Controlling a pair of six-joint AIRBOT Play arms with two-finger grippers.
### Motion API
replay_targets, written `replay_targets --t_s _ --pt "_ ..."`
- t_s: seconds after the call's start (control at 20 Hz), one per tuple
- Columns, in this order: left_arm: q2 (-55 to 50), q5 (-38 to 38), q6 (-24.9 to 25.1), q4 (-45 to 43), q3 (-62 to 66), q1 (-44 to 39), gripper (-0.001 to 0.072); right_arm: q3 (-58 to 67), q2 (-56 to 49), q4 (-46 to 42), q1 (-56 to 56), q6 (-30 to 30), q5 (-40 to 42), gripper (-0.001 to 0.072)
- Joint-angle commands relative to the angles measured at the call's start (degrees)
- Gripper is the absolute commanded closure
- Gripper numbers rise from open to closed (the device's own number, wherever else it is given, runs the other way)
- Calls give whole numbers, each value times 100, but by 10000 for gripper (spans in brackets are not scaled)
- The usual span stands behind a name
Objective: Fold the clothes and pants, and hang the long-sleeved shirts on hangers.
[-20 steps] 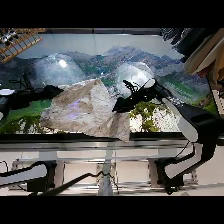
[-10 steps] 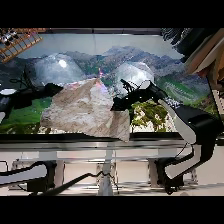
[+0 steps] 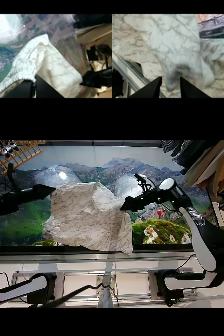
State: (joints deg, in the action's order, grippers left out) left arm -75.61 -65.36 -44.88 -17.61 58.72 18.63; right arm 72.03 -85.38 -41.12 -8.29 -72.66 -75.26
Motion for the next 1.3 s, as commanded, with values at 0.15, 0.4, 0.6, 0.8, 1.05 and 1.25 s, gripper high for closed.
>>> replay_targets --t_s 0.15,0.4,0.6,0.8,1.05,1.25 --pt "57 -476 -450 -98 184 -20 698 -243 151 -96 -7 -85 72 354" --pt "57 -476 -485 -103 184 -20 697 -1467 142 649 -9 380 654 354" --pt "57 -479 -485 -103 184 -20 697 -1679 -267 1233 -7 688 1047 356" --pt "57 -479 -485 -118 184 -20 697 -1672 -660 1982 -7 1298 1250 361" --pt "57 -479 -485 -127 184 -20 697 -1655 -765 2065 9 1386 1803 393" --pt "57 -479 -485 -164 184 -20 697 -1320 -765 2140 4 1388 1827 471"
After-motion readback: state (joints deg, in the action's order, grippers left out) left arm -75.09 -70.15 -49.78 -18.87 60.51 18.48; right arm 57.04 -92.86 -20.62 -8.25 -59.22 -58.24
